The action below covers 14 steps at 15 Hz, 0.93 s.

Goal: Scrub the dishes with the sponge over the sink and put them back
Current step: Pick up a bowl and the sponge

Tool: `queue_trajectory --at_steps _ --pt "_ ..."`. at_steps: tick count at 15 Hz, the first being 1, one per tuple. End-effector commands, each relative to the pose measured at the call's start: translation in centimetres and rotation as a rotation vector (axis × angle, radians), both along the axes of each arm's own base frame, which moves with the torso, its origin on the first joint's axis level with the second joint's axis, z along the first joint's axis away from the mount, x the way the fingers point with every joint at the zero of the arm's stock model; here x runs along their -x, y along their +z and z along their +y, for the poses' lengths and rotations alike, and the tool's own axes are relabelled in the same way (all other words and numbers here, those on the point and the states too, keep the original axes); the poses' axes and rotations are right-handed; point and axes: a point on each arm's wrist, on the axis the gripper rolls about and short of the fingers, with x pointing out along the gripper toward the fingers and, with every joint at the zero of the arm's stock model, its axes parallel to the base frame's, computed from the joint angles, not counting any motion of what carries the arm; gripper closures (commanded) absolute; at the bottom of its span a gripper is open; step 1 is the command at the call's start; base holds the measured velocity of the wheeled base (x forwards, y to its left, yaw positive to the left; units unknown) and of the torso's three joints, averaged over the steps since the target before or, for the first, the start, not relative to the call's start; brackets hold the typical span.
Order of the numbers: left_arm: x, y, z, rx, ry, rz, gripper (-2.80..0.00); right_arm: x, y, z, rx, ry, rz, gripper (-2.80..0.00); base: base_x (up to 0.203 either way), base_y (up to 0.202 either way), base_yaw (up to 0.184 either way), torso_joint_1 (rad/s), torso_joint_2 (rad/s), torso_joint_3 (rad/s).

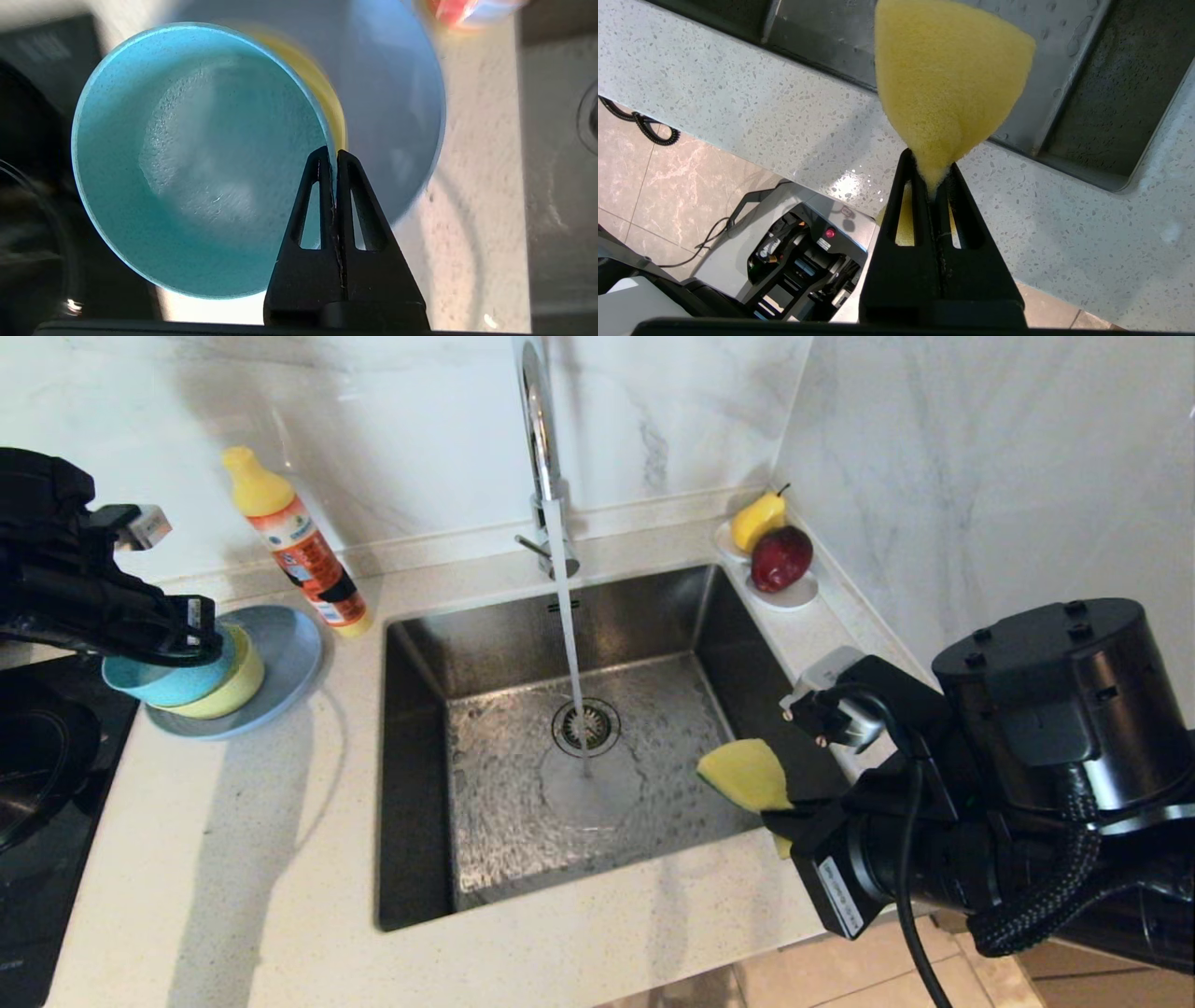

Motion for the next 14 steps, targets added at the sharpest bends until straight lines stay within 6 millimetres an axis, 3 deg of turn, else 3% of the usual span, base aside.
queue_trajectory --at_steps 1,4,8,10,14 --pt "0.4 -1.6 -0.2 -0.076 -0.059 0.053 0.0 0.0 0.1 0.0 -0.001 -0.001 -0.002 0.0 0.0 0.0 0.0 0.0 0.0 0.0" --pt "0.2 2.2 -0.2 -0.073 -0.023 -0.109 0.0 0.1 0.1 -0.1 -0.001 -0.001 -0.002 0.0 0.0 0.0 0.0 0.0 0.0 0.0" --pt "1.5 6.2 -0.7 -0.033 -0.016 -0.173 0.0 0.1 0.2 -0.1 -0.004 -0.001 -0.004 0.0 0.0 0.0 0.0 0.0 0.0 0.0" --pt "2.8 6.8 -1.3 -0.016 -0.028 -0.151 0.0 0.2 0.4 -0.2 -0.009 -0.001 -0.008 0.0 0.0 0.0 0.0 0.0 0.0 0.0" --pt "7.8 7.5 -3.4 0.063 -0.059 -0.022 0.0 0.0 0.2 -0.3 -0.006 -0.007 -0.006 0.0 0.0 0.0 0.0 0.0 0.0 0.0"
